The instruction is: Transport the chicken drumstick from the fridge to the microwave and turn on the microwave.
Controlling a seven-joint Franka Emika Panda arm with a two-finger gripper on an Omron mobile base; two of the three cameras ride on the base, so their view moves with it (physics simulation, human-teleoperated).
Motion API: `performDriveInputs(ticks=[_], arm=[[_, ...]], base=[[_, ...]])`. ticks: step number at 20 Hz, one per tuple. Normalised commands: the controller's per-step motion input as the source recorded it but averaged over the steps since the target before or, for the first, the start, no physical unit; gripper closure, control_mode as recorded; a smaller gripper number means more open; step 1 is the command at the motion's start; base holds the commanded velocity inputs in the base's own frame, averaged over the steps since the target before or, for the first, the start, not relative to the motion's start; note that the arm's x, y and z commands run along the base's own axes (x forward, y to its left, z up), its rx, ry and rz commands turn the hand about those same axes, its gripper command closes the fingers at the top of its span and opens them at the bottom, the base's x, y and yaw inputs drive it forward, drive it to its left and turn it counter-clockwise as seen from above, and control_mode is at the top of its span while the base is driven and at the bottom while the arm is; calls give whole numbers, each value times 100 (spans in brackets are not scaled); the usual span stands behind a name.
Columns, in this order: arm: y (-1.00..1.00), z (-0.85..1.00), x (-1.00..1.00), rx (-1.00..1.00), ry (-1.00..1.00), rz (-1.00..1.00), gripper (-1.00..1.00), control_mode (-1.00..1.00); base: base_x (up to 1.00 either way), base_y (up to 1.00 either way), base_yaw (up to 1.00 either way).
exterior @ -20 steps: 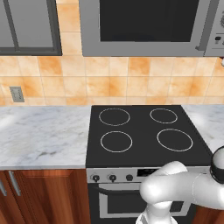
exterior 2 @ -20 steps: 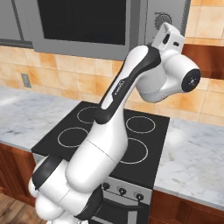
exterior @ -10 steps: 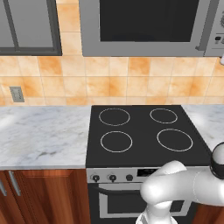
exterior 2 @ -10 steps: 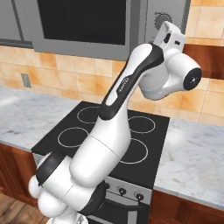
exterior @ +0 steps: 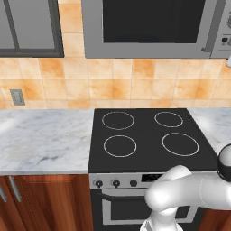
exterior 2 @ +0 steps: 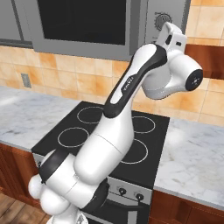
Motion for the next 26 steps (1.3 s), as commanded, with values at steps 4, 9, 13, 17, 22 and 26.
performDriveInputs(ticks=[4,9,13,17,22,26], arm=[[-4,-4,11,-6,0,0,100,-100],[-1,-1,22,-5,0,0,100,-100],[-9,0,26,-3,0,0,100,-100],[-16,0,27,-2,0,0,100,-100],[-19,0,25,-1,0,0,100,-100],[-10,-13,28,-4,-1,0,100,-100]], base=[[0,0,0],[0,0,0],[0,0,0],[0,0,0],[0,0,0],[0,0,0]])
